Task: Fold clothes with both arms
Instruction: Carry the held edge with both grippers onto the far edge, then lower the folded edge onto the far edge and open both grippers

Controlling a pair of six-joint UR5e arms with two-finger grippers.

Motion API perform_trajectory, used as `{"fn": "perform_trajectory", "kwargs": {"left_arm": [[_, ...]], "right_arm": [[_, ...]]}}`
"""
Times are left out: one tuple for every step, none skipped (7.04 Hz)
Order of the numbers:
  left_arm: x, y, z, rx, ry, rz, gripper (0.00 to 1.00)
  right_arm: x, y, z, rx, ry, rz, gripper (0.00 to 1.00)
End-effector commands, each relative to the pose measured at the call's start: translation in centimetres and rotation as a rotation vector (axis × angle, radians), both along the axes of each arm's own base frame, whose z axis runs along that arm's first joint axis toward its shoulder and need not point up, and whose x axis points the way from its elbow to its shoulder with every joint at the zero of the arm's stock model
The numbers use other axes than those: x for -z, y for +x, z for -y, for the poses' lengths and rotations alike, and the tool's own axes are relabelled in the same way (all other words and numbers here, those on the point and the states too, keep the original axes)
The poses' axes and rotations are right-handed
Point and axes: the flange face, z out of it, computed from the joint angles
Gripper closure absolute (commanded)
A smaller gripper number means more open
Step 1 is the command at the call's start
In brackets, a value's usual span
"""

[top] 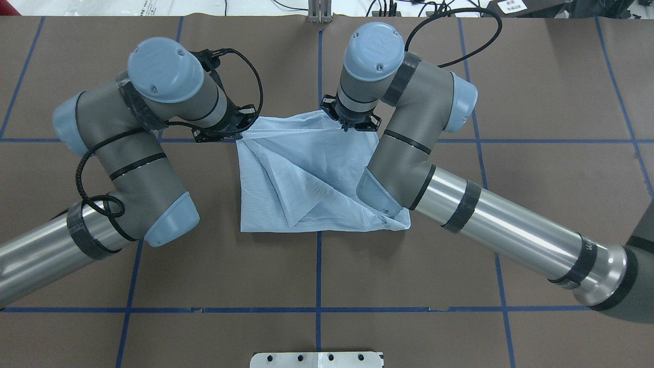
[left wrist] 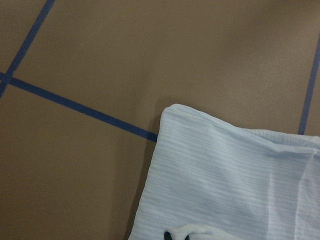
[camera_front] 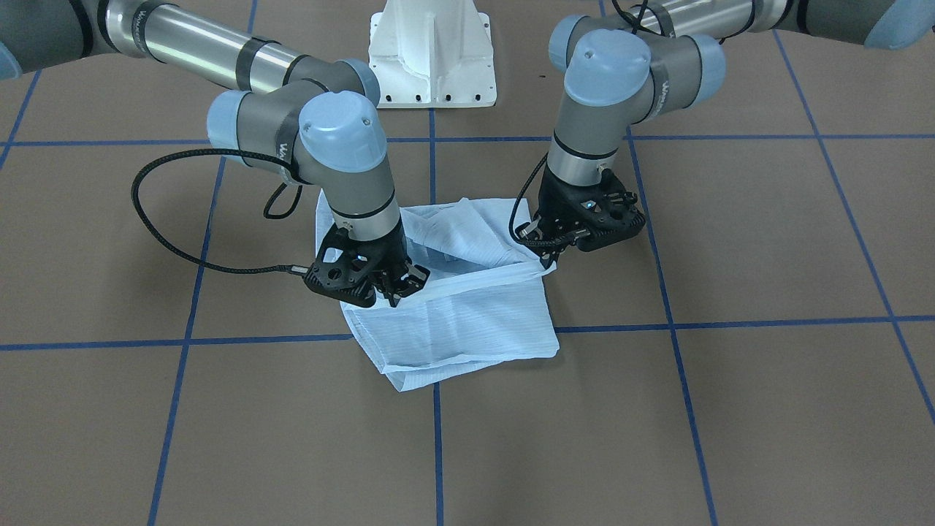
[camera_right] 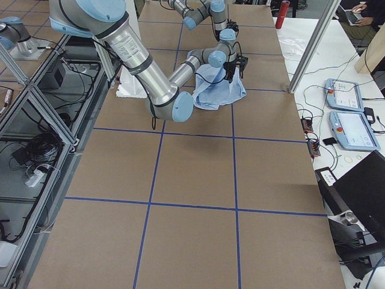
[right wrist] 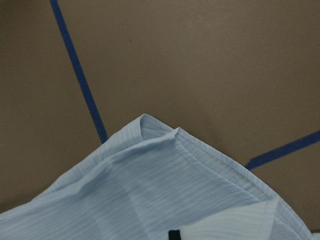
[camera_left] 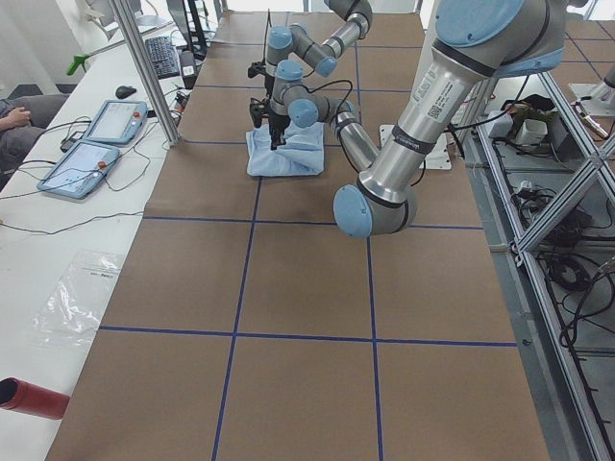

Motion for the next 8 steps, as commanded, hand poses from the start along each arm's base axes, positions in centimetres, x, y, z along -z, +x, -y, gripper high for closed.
{"fn": "perform_trajectory", "kwargs": {"left_arm": [[-2.9, 2.3, 3.0, 0.008, 0.017, -0.009, 1.00], [-3.1, 3.5, 4.0, 0.008, 0.011, -0.003, 1.00], [-3.4, 4.1, 4.6, 0.009, 0.002, 0.010, 1.00], [-3.9, 3.7, 5.3, 0.021, -0.002, 0.015, 1.00], [-4.7, 3.2, 6.2, 0.035, -0.011, 0.029, 1.00], [-4.8, 3.0, 6.5, 0.041, -0.012, 0.029, 1.00], [-4.6, 2.9, 6.8, 0.045, -0.006, 0.023, 1.00], [-4.0, 3.1, 7.2, 0.047, -0.003, 0.018, 1.00]], "right_arm": [[-0.1, -1.8, 1.9, -0.002, 0.003, -0.009, 1.00], [-0.7, -2.6, 2.7, -0.003, 0.012, -0.007, 1.00], [-1.0, -2.9, 2.9, -0.005, 0.008, -0.014, 1.00], [-1.3, -3.2, 3.2, -0.006, 0.003, -0.023, 1.00], [-2.1, -3.5, 3.4, -0.006, -0.009, -0.037, 1.00], [-2.2, -3.6, 3.5, -0.006, -0.011, -0.040, 1.00], [-2.3, -3.6, 3.5, -0.006, -0.011, -0.040, 1.00], [-1.5, -3.2, 4.0, -0.015, -0.005, -0.031, 1.00]]}}
